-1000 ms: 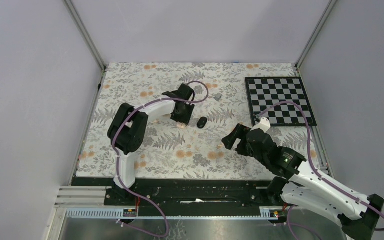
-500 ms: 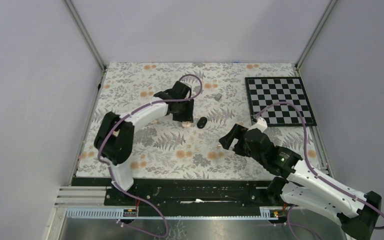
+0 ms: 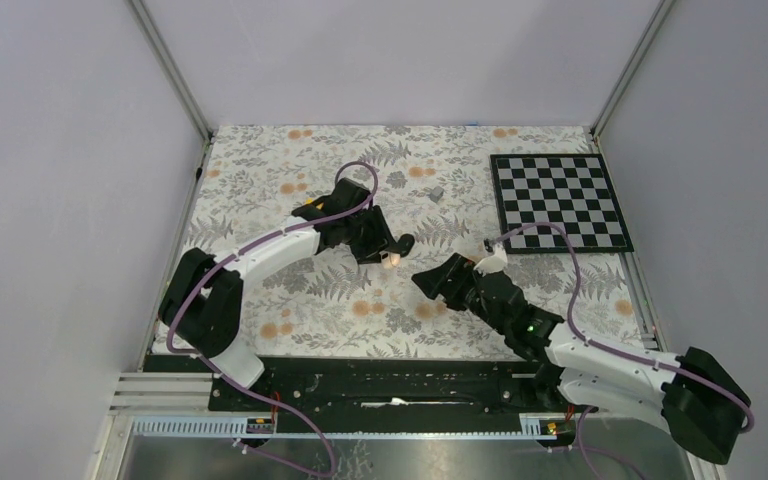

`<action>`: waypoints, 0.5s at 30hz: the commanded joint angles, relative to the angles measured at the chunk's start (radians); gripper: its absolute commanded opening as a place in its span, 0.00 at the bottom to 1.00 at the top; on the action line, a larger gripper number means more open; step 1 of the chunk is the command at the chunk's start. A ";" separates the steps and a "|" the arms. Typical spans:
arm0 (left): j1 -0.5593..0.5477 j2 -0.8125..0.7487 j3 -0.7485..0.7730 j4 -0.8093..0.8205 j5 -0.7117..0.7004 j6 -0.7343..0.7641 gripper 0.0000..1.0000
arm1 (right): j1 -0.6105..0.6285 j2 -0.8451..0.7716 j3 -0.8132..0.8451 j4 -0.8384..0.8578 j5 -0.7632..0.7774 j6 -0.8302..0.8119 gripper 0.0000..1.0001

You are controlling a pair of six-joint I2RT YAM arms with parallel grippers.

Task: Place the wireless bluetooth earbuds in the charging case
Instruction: Pick up the charging case at the center of the board, then open the charging case.

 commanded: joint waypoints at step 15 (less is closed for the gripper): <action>-0.013 -0.083 -0.025 0.112 0.096 -0.142 0.30 | 0.037 0.330 0.188 0.353 0.082 -0.073 0.83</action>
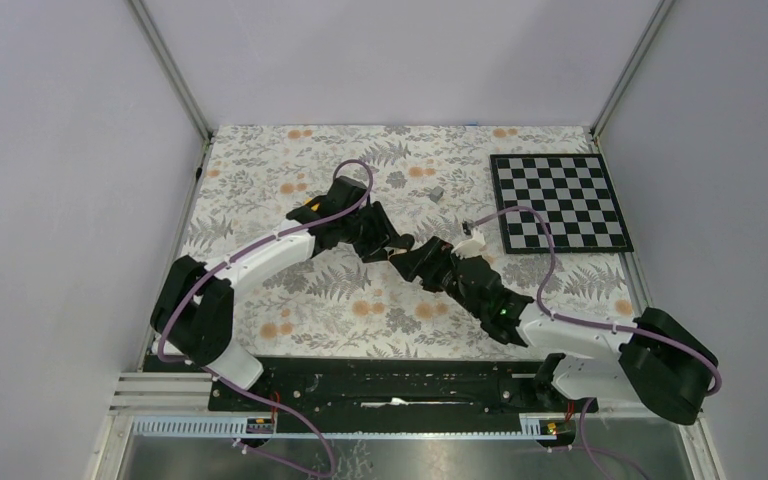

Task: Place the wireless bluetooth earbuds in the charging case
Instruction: Open the charging case.

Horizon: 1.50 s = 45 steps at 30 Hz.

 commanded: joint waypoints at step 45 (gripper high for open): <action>0.169 -0.368 -0.142 0.199 0.253 0.175 0.74 | -0.202 -0.197 -0.066 0.155 -0.362 -0.019 0.00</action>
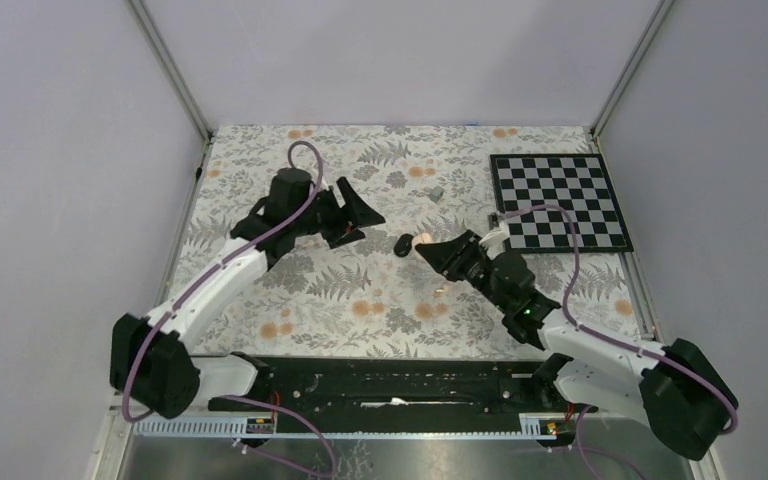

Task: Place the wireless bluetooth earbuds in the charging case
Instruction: Open the charging case.

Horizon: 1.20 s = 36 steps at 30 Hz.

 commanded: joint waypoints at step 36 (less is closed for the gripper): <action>-0.063 -0.150 -0.305 0.816 0.465 -0.146 0.57 | -0.082 -0.016 -0.022 0.434 -0.455 0.169 0.00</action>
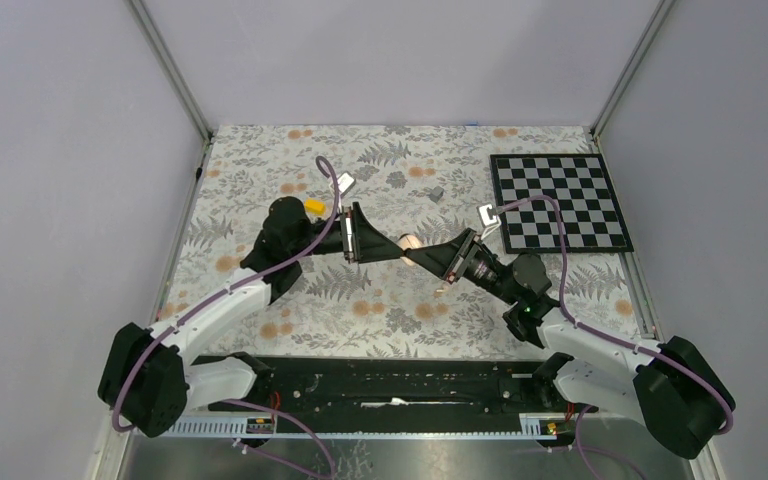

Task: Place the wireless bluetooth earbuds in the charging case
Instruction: Open the charging case.

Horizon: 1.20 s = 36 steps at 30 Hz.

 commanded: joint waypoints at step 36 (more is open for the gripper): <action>-0.025 0.047 -0.024 0.231 -0.045 -0.107 0.00 | -0.005 -0.067 -0.006 -0.100 0.009 -0.006 0.63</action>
